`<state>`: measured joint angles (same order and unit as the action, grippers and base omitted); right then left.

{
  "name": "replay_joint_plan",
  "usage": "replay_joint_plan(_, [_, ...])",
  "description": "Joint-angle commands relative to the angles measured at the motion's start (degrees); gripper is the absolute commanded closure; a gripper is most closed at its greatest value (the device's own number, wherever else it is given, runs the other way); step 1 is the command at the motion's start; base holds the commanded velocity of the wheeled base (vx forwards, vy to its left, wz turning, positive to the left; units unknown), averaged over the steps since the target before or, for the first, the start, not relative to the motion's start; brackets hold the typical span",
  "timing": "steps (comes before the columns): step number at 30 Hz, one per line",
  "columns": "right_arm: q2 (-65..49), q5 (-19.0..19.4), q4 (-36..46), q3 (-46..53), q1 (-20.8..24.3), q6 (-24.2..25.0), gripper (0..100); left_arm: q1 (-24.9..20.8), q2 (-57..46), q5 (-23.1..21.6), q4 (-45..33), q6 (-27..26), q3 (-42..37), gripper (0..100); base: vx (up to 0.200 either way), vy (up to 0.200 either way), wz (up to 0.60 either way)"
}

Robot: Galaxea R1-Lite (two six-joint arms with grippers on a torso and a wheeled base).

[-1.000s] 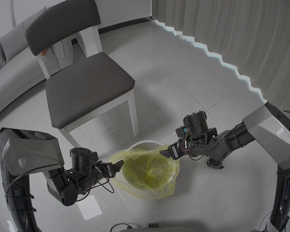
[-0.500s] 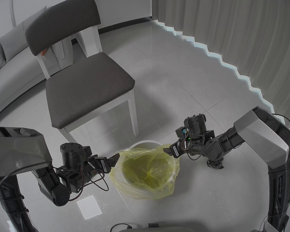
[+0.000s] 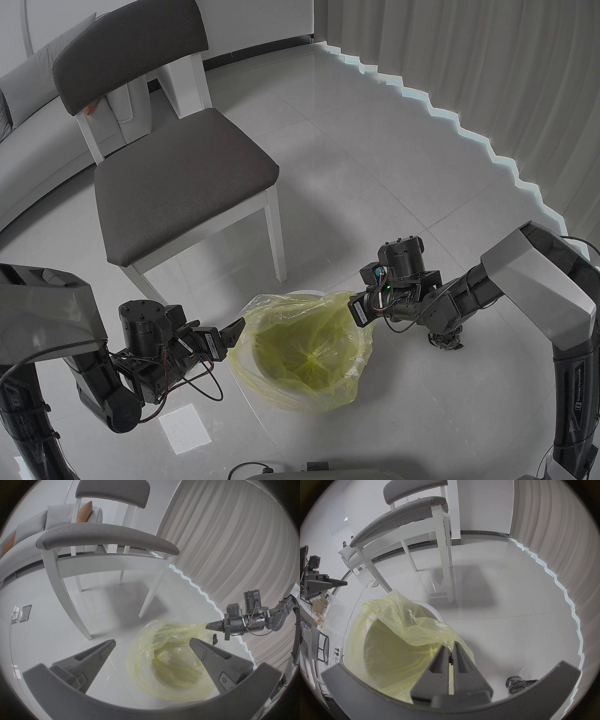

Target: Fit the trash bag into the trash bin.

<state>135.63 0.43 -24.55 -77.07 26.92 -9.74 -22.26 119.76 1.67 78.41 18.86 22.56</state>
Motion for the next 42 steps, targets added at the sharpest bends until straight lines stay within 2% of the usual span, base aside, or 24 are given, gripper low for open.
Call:
replay_joint_plan(1, [-2.3, -0.08, 0.12, -1.15, 0.07, -0.19, 100, 0.02, 1.44, 0.09, 2.27, -0.05, -1.03, 0, 0.0, 0.0, 0.0])
replay_joint_plan(13, [-4.15, -0.16, 1.26, -4.14, -0.73, -0.37, 100, -0.06, 2.85, 0.18, 5.61, -0.14, -2.53, 0, 0.0, 0.0, 0.0])
replay_joint_plan(29, [6.84, -0.16, 1.26, -11.79, -2.75, -0.37, 100, 0.11, 3.55, 0.26, 6.93, 0.13, -4.02, 0, 0.0, 0.0, 0.0])
replay_joint_plan(37, [8.07, -0.16, 0.56, -12.32, -2.13, 0.34, 100, -0.5, 8.21, 0.79, 11.59, 0.04, -4.99, 0, 0.0, 0.0, 0.0])
replay_joint_plan(42, [8.42, -0.25, 0.56, -12.4, -0.64, 0.42, 100, -0.59, 9.79, 1.14, 11.59, 0.04, -4.46, 0, 0.0, 0.0, 0.0])
